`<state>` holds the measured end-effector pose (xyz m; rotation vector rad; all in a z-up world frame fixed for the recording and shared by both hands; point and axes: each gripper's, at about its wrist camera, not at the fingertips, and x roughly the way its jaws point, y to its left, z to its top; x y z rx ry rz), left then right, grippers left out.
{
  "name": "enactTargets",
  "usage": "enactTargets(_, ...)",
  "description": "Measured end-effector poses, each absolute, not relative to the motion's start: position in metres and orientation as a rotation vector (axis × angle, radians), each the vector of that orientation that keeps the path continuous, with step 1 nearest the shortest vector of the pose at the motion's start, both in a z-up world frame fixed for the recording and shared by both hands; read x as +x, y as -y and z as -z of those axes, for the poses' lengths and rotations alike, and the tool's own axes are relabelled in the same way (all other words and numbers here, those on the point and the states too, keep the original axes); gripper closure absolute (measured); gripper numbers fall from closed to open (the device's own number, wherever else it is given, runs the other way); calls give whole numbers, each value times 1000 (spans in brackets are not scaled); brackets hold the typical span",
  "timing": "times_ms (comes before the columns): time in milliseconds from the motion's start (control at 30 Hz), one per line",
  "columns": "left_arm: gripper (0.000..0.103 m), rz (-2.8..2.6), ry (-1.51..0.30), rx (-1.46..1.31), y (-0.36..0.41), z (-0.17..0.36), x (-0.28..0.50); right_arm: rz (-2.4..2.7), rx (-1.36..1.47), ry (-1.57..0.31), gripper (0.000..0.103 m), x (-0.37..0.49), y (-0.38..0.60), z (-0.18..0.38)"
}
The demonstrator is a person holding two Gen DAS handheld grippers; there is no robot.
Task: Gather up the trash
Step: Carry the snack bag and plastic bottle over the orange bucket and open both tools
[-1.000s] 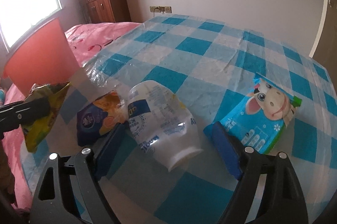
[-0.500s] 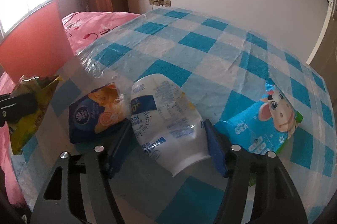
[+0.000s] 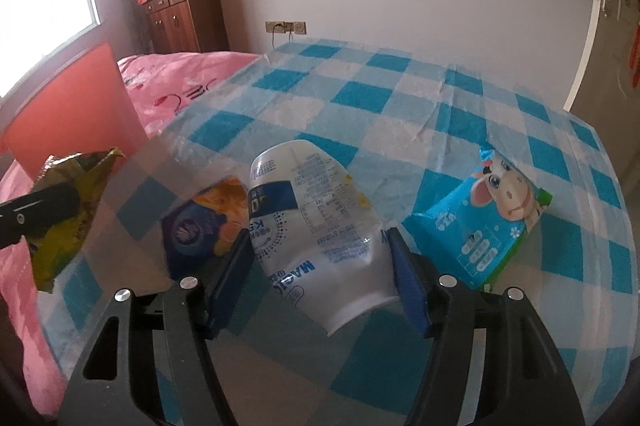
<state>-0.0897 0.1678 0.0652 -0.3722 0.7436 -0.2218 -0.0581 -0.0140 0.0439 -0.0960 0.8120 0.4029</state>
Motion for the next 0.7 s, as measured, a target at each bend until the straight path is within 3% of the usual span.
enactTargets(700,68,130,-485,-379,-237,-161,-127,-671,-27,-708,36,-68,-80,-169)
